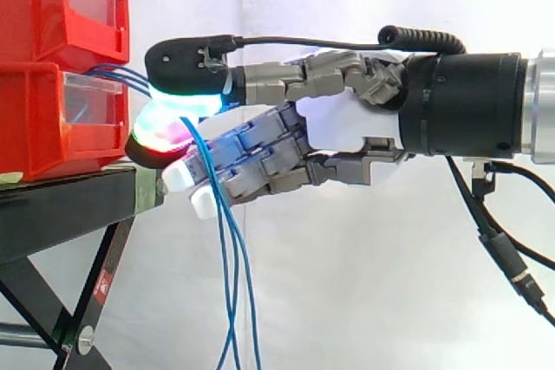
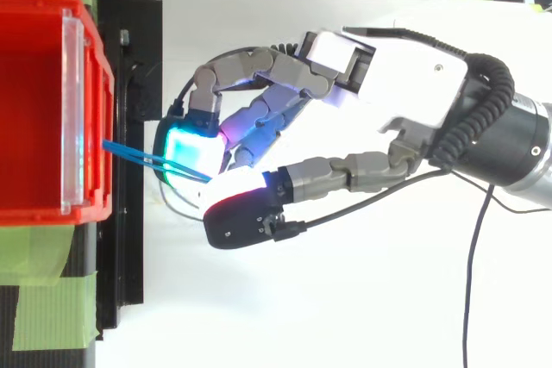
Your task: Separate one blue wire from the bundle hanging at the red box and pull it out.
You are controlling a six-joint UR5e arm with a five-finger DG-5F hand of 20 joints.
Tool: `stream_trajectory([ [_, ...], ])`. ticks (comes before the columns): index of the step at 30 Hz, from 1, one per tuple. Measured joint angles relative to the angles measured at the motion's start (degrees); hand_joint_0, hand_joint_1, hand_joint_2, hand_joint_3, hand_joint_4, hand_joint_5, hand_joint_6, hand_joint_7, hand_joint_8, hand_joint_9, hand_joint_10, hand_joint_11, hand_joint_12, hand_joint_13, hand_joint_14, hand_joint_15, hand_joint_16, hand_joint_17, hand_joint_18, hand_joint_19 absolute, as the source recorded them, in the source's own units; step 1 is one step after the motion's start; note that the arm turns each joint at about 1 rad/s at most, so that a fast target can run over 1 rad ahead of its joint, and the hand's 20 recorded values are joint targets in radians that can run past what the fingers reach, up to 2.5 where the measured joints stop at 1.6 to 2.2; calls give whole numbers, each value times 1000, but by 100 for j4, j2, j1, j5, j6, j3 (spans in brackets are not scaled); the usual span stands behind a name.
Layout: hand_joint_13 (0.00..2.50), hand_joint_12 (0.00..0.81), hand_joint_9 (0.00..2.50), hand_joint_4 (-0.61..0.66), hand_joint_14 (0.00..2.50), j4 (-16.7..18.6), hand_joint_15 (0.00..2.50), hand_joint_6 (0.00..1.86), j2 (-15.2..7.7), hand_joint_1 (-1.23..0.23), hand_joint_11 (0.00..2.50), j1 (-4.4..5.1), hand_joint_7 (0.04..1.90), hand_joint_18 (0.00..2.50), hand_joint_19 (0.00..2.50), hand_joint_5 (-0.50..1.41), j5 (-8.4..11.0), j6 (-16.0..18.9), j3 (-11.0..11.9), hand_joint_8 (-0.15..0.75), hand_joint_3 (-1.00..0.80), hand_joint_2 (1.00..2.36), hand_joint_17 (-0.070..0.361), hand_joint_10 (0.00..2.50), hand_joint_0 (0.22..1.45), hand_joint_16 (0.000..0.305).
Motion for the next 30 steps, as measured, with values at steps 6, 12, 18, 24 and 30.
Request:
stream_trajectory([
  [6, 1535, 410, 850, 193, 16, -154, 453, 735, 0, -752, 428, 1, 1122, 444, 6, -173, -34, 282, 1, 397, -205, 1024, 60, 12, 690, 27],
  [12, 1646, 388, 870, 196, 22, -224, 607, 733, 0, -748, 437, -1, 1134, 453, 11, -173, -148, 362, 3, 405, -207, 1024, 59, 12, 693, 26],
  [18, 1703, 398, 863, 193, 23, -241, 771, 734, 2, -746, 434, -1, 1133, 449, 28, -175, -222, 483, 3, 400, -212, 1024, 59, 12, 695, 26],
  [24, 1714, 395, 852, 193, 26, -252, 918, 735, 3, -742, 442, -1, 1135, 451, 83, -177, -239, 681, 4, 392, -213, 1024, 64, 14, 696, 28],
  [30, 1233, 445, 709, 183, 25, -305, 866, 745, 7, -734, 451, -1, 1118, 475, 244, -180, -280, 775, 4, 345, -215, 1023, 95, 12, 695, 42],
])
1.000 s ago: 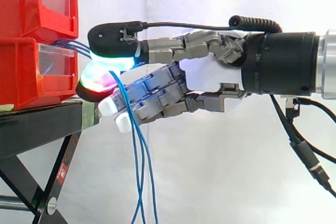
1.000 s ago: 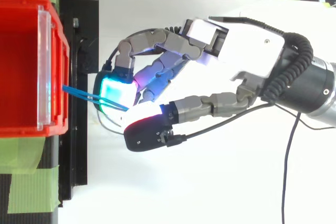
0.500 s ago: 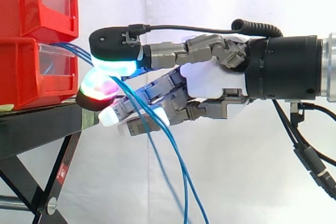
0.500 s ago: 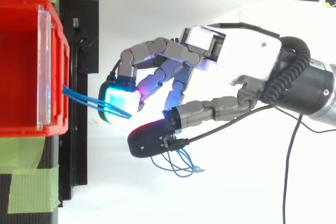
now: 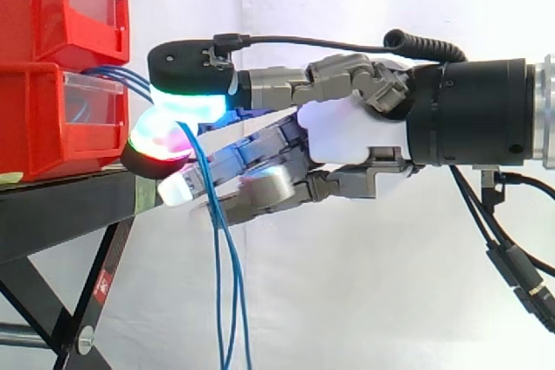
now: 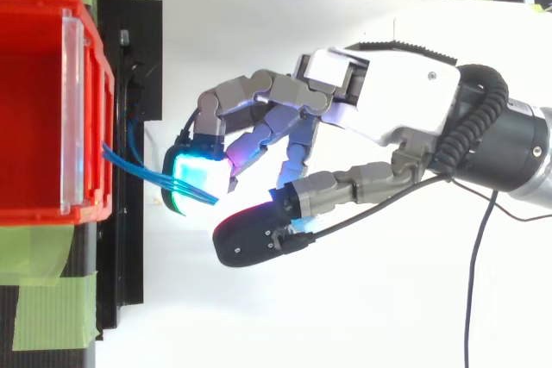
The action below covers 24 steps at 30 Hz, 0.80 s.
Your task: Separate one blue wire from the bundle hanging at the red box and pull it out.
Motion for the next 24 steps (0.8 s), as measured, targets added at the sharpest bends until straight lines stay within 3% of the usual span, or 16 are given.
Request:
stream_trajectory([
  [4, 935, 508, 646, 191, 14, -7, 376, 759, 1, -721, 421, 0, 1099, 461, 221, -186, -8, 28, 0, 347, -211, 1023, 99, 11, 688, 44],
  [10, 845, 512, 636, 196, 5, -2, 135, 769, 2, -714, 403, -1, 1081, 447, 170, -191, -16, 46, -1, 348, -209, 1022, 100, 11, 687, 44],
  [11, 857, 509, 635, 200, 5, 1, 139, 769, 2, -714, 403, -1, 1079, 447, 164, -191, -16, 56, 0, 348, -209, 1023, 99, 13, 687, 44],
  [13, 1156, 474, 643, 201, 9, 5, 229, 769, 2, -709, 375, -1, 1075, 454, 111, -192, -18, 90, 0, 355, -209, 1023, 89, 10, 688, 39],
  [16, 1382, 449, 683, 203, 12, 8, 278, 769, 2, -707, 346, -2, 1077, 445, 47, -192, -32, 252, 0, 361, -211, 1023, 77, 10, 689, 34],
  [24, 1528, 438, 731, 202, 14, -2, 399, 766, 1, -711, 351, -2, 1083, 446, 46, -189, -199, 1145, 0, 376, -207, 1023, 70, 12, 688, 31],
])
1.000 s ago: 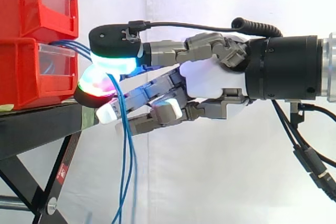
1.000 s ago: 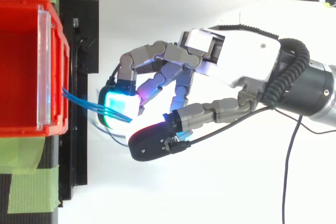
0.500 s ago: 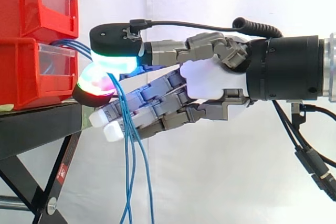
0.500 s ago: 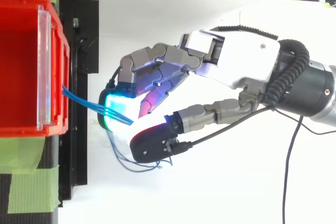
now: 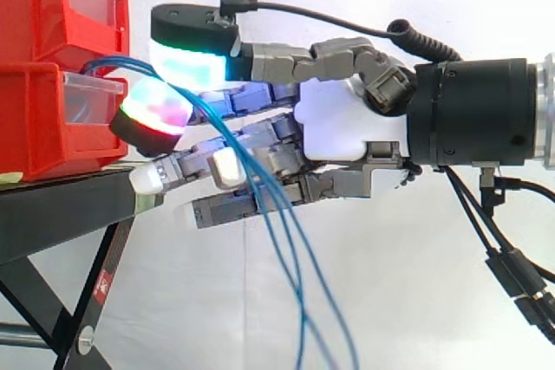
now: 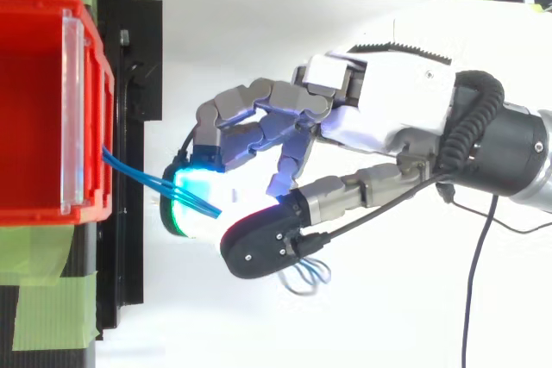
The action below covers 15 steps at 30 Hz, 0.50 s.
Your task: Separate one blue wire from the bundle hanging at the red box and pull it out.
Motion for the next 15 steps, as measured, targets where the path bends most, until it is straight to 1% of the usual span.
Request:
stream_trajectory([
  [4, 1502, 440, 737, 201, 14, -35, 407, 765, -3, -712, 361, -7, 1091, 442, 69, -189, -78, 518, 0, 377, -213, 1023, 72, 10, 690, 32],
  [9, 1479, 434, 728, 202, 16, -147, 448, 765, -1, -711, 355, -4, 1096, 437, 96, -190, -106, 1127, 0, 374, -214, 1022, 74, 10, 690, 33],
  [10, 1470, 438, 726, 202, 16, -173, 456, 765, -1, -711, 363, -2, 1096, 427, 100, -190, -107, 1292, 0, 372, -218, 1022, 75, 10, 691, 33],
  [12, 1446, 445, 724, 202, 16, -203, 467, 765, -2, -711, 367, 0, 1094, 423, 116, -190, -108, 1509, 0, 371, -217, 1022, 76, 10, 691, 34],
  [15, 1426, 473, 723, 202, 15, -221, 436, 764, -1, -710, 373, 1, 1094, 424, 123, -190, -112, 1658, -1, 371, -215, 1022, 78, 12, 690, 35],
])
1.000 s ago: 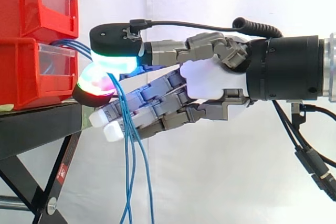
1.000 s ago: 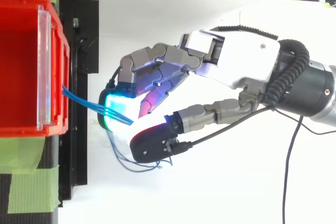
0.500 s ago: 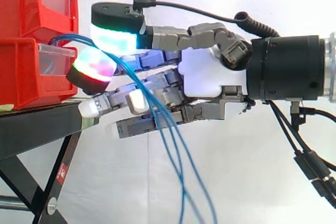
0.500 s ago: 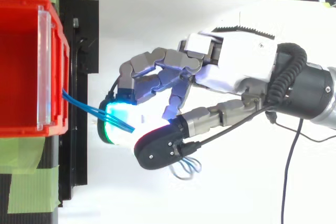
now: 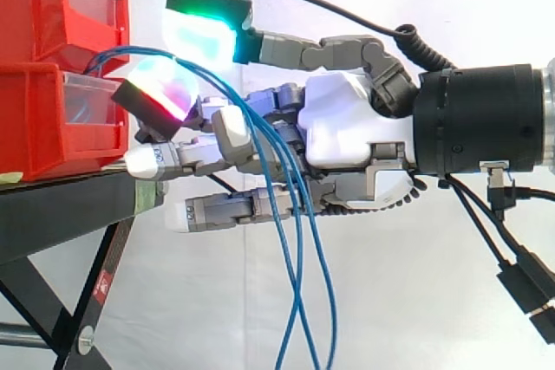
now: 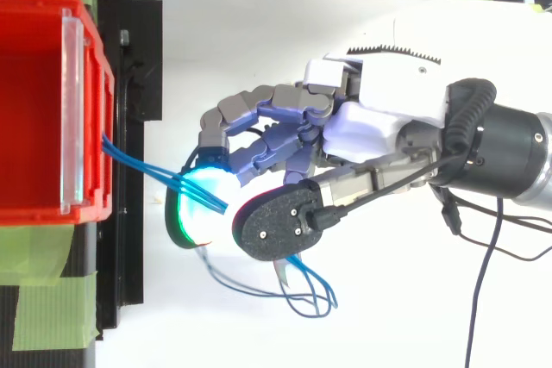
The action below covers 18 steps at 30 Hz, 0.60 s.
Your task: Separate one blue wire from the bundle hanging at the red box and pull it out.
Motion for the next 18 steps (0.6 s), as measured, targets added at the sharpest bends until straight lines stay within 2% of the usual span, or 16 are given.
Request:
stream_trajectory([
  [5, 1555, 470, 744, 202, 18, -18, 528, 763, 1, -709, 368, 4, 1097, 478, 137, -190, 2, 75, 1, 377, -221, 1022, 84, 12, 690, 37],
  [10, 1641, 431, 752, 200, 25, -48, 858, 762, 2, -707, 418, 5, 1101, 501, 207, -190, 2, 83, -1, 375, -221, 1022, 88, 14, 690, 39],
  [18, 1647, 354, 762, 199, 24, -66, 1228, 762, 0, -705, 480, 1, 1093, 526, 330, -191, 3, 64, -4, 364, -222, 1022, 95, 13, 690, 42],
])
